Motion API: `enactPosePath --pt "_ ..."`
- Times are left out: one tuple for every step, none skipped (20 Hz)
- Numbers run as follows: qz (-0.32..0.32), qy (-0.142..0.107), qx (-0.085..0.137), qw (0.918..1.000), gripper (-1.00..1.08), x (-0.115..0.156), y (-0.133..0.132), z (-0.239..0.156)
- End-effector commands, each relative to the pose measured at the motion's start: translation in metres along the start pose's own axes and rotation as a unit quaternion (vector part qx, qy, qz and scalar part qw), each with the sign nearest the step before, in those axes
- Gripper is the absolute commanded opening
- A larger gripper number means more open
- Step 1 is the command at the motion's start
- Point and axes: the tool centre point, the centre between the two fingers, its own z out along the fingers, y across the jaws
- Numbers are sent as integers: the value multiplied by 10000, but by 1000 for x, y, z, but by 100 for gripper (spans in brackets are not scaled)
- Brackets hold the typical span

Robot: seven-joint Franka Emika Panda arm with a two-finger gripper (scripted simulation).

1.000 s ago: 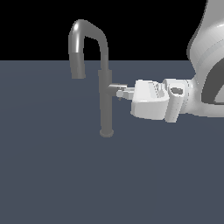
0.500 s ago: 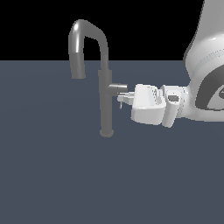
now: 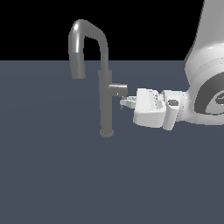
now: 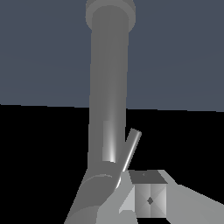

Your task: Turn on the faucet by rotating a designated handle.

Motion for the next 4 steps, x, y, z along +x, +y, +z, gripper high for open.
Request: enactPosePath --pt "159 78 -10 9998 -100 25 -2 6" --pt "182 86 -7 9998 -100 29 -3 6" --pt "206 95 -4 9997 -100 33 -5 6" --pt "206 95 -4 9997 -100 33 -5 6"
